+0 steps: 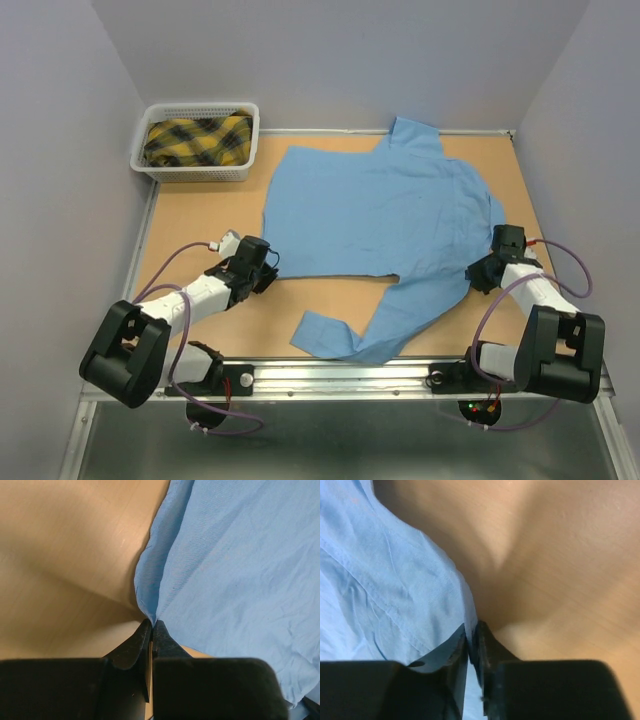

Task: Fold and stack the long sleeve shirts
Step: Fold the shirt

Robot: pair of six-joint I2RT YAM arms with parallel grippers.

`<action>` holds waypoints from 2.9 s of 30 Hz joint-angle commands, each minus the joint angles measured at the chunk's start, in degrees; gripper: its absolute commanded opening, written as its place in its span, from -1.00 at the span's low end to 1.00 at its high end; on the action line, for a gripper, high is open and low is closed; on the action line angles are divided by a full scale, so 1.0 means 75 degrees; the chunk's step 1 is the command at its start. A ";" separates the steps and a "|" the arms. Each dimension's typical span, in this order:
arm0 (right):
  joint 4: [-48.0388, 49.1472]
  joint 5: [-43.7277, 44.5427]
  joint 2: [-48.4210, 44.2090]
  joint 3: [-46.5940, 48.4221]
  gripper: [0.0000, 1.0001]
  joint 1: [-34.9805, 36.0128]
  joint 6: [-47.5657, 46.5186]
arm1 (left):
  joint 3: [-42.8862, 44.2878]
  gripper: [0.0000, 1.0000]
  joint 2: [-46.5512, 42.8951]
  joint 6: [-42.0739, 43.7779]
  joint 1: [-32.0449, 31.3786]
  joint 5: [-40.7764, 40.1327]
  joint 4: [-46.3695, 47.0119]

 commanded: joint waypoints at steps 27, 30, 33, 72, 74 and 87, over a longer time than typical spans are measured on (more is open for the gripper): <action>-0.2482 0.0976 -0.0968 0.2362 -0.99 -0.0031 -0.0547 | 0.1608 -1.00 -0.0542 0.1687 0.0382 -0.1892 -0.2223; -0.2435 0.0976 -0.0627 0.2668 -0.99 -0.0031 -0.0652 | 0.2252 -0.99 -0.0050 0.2204 0.0406 -0.1951 -0.2153; -0.2412 0.1023 -0.0147 0.3032 -0.99 -0.0031 -0.0921 | 0.2862 -1.00 0.0478 0.2706 0.0418 -0.2045 -0.2165; -0.1884 0.0589 0.2632 0.4392 -0.86 -0.0031 -0.1426 | 0.5221 -0.63 0.3561 0.4349 0.0418 -0.1330 -0.1708; -0.1826 0.0636 0.2702 0.4334 -0.79 -0.0031 -0.1414 | 0.5232 -0.51 0.3572 0.4384 0.0418 -0.1365 -0.1637; -0.1802 0.0519 0.2808 0.5048 -0.21 -0.0031 -0.1262 | 0.5584 0.42 0.3328 0.4373 0.0418 -0.0990 -0.1204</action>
